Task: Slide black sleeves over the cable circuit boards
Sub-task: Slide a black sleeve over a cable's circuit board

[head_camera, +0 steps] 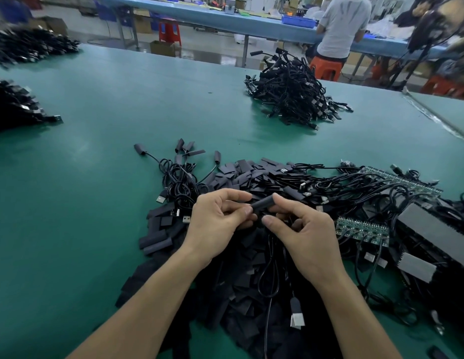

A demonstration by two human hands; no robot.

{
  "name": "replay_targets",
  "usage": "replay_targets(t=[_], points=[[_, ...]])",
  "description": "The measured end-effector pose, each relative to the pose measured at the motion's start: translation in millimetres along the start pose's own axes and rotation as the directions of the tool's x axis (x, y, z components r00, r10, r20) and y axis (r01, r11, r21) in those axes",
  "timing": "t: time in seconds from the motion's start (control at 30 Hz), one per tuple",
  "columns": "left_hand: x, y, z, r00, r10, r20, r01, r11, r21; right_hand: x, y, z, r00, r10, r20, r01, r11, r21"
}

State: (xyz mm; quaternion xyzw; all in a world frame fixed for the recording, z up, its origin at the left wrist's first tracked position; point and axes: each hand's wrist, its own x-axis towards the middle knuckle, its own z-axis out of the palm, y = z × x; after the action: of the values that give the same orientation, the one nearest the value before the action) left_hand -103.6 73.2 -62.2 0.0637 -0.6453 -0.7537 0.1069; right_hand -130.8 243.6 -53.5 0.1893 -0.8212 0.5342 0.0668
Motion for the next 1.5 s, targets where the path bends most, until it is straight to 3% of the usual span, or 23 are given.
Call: replay_targets(t=[0.1,0.2,0.27,0.33,0.4,0.47,0.5,0.57,0.67,0.8,0.93,1.0,1.07,1.13,1.23,1.3,1.43,1.5], points=[[-3.4,1.2,1.9,0.998,0.066,0.015,-0.066,0.997,0.042,0.5,-1.7,0.8,0.998,0.01,-0.066,-0.004,0.995,0.098],[-8.9,2.7,2.8,0.939,0.341,0.054,-0.34,0.885,0.319,2.1,-3.0,-2.6,0.987,0.024,-0.16,0.008,0.981,0.194],[-9.4,6.7,-0.1,0.814,0.556,0.169,-0.53,0.592,0.607,3.4,-5.4,-7.6,0.979,0.04,-0.201,0.025,0.951,0.307],[-7.3,13.5,-4.5,0.722,0.632,0.281,-0.541,0.263,0.799,4.6,-9.8,-11.6,0.971,0.062,-0.23,0.042,0.905,0.423],[-3.9,19.8,-8.7,0.73,0.6,0.328,-0.506,0.153,0.849,4.7,-13.5,-14.6,0.967,0.094,-0.236,0.045,0.852,0.522],[-1.3,25.7,-11.4,0.77,0.546,0.33,-0.497,0.187,0.848,4.3,-15.5,-16.3,0.968,0.099,-0.232,0.039,0.85,0.526],[0.4,28.9,-12.8,0.803,0.518,0.295,-0.48,0.268,0.835,4.0,-15.4,-16.1,0.967,0.09,-0.239,0.037,0.877,0.479],[6.4,36.4,-16.3,0.859,0.492,0.138,-0.397,0.472,0.787,3.2,-14.0,-16.0,0.963,0.054,-0.265,0.035,0.947,0.319],[22.8,48.3,-23.2,0.85,0.496,-0.176,-0.208,0.625,0.753,2.9,-8.9,-17.0,0.967,0.009,-0.255,-0.01,1.0,-0.003],[55.8,55.5,-39.4,0.842,0.355,-0.406,0.042,0.707,0.706,1.4,-7.4,-16.5,0.977,-0.059,-0.206,-0.042,0.891,-0.453],[82.6,50.3,-56.5,0.852,0.128,-0.508,0.203,0.813,0.545,-0.3,-8.2,-19.5,0.952,-0.052,-0.3,-0.163,0.745,-0.647],[87.2,47.5,-58.9,0.875,0.037,-0.483,0.308,0.728,0.613,-0.8,-5.7,-22.0,0.952,0.088,-0.293,-0.277,0.659,-0.7],[87.6,46.4,-58.8,0.891,0.004,-0.454,0.385,0.526,0.759,-1.1,-5.4,-22.9,0.93,0.234,-0.283,-0.367,0.61,-0.702],[82.3,48.9,-55.6,0.919,0.021,-0.393,0.366,0.318,0.875,-1.1,-6.2,-22.6,0.916,0.303,-0.264,-0.397,0.588,-0.704],[69.7,56.8,-48.6,0.953,0.064,-0.297,0.262,0.324,0.909,-0.7,-7.3,-22.5,0.92,0.305,-0.247,-0.38,0.538,-0.752],[66.2,59.2,-45.8,0.977,0.087,-0.197,0.167,0.27,0.948,-0.8,-6.3,-25.7,0.935,0.258,-0.244,-0.349,0.542,-0.764],[65.0,57.9,-46.8,0.979,-0.183,-0.083,0.099,0.08,0.992,0.3,-5.7,-34.0,0.94,0.205,-0.273,-0.341,0.581,-0.739],[63.8,47.5,-51.4,0.98,-0.192,-0.061,0.064,0.009,0.998,0.1,-5.6,-36.6,0.926,0.224,-0.305,-0.378,0.539,-0.753]])
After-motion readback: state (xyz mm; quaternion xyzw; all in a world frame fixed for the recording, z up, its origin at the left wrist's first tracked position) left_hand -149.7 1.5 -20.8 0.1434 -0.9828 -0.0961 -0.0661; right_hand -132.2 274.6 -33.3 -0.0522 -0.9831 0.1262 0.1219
